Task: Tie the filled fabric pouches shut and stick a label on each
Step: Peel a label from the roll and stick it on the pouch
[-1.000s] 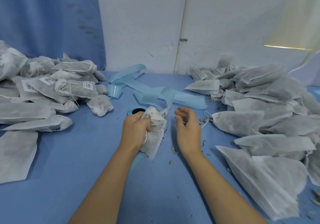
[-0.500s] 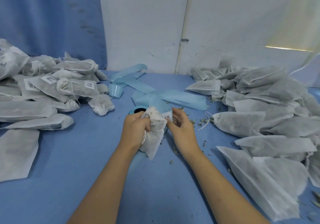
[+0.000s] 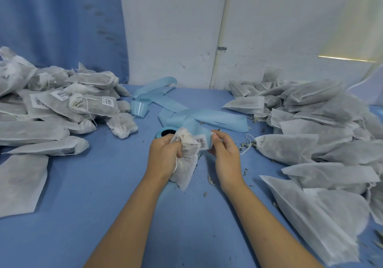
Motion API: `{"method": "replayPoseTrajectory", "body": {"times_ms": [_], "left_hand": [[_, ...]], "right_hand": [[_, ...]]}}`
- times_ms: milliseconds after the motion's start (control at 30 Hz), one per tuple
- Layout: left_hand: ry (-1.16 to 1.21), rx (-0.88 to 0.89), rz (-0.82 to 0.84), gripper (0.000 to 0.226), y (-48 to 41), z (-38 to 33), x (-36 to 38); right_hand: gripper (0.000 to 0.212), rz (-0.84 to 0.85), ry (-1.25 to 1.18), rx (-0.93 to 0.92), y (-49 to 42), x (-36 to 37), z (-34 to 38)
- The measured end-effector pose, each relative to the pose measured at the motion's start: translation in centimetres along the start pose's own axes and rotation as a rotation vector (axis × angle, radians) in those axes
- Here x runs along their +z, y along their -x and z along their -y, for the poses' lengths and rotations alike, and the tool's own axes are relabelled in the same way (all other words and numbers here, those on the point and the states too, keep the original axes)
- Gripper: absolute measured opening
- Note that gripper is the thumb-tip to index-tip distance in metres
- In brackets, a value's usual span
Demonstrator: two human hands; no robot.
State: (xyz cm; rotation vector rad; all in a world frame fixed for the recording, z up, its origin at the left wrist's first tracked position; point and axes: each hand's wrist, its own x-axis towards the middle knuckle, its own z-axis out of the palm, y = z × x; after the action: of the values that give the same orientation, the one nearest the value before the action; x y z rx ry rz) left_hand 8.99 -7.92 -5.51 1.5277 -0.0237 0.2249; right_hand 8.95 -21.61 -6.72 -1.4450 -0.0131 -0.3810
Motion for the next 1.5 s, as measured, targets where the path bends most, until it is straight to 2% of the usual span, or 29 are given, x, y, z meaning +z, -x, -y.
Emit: {"method": "replayPoseTrajectory", "body": {"times_ms": [67, 167, 300, 400, 467, 533, 633, 800, 933, 1033, 1133, 1267, 1500], "left_hand": [[0.01, 0.002, -0.016, 0.012, 0.1, -0.1, 0.0], [0.01, 0.004, -0.044, 0.009, 0.2, -0.1, 0.1], [-0.047, 0.018, -0.058, 0.028, 0.1, 0.1, 0.2], [-0.082, 0.036, -0.067, 0.024, 0.3, -0.3, 0.5], [-0.093, 0.055, -0.078, 0.031, 0.4, -0.4, 0.7], [-0.072, 0.058, -0.085, 0.031, 0.4, -0.5, 0.7], [0.085, -0.017, -0.044, 0.013, 0.3, -1.4, 0.7], [0.282, -0.175, 0.013, 0.035, -0.2, -2.0, 0.9], [0.515, -0.165, 0.082, 0.029, -0.4, -2.5, 1.0], [0.442, -0.142, 0.061, 0.026, -0.3, -2.7, 0.9], [0.282, -0.121, 0.028, 0.026, -0.1, -2.9, 1.0], [0.206, -0.083, 0.04, 0.026, 0.0, -3.1, 1.1], [0.258, -0.132, 0.058, 0.026, 0.0, -3.2, 1.0]], "right_hand": [[0.019, -0.056, -0.014, 0.011, -0.1, -0.1, 0.0], [0.018, -0.185, -0.014, 0.049, -0.5, -0.3, -0.2], [0.017, -0.324, -0.028, 0.039, -0.6, -0.5, 0.0], [0.017, -0.405, 0.034, -0.032, -0.7, -0.7, 0.1], [0.017, -0.418, 0.032, -0.054, -0.7, -1.0, 0.2], [0.018, -0.377, -0.02, -0.044, -0.6, -1.0, 0.4], [0.026, -0.324, 0.009, -0.007, -0.4, -0.9, 0.4], [0.026, -0.294, -0.069, -0.017, 0.0, -0.3, 0.8], [0.039, -0.311, -0.185, -0.048, 0.2, 0.1, 1.4], [0.045, -0.319, -0.23, -0.1, 0.4, 0.3, 1.7], [0.048, -0.191, -0.154, -0.188, 0.9, 0.6, 1.5], [0.05, 0.026, 0.064, -0.308, 1.5, 1.0, 0.9], [0.054, 0.115, 0.459, -0.482, 1.4, 0.9, 0.4]]}}
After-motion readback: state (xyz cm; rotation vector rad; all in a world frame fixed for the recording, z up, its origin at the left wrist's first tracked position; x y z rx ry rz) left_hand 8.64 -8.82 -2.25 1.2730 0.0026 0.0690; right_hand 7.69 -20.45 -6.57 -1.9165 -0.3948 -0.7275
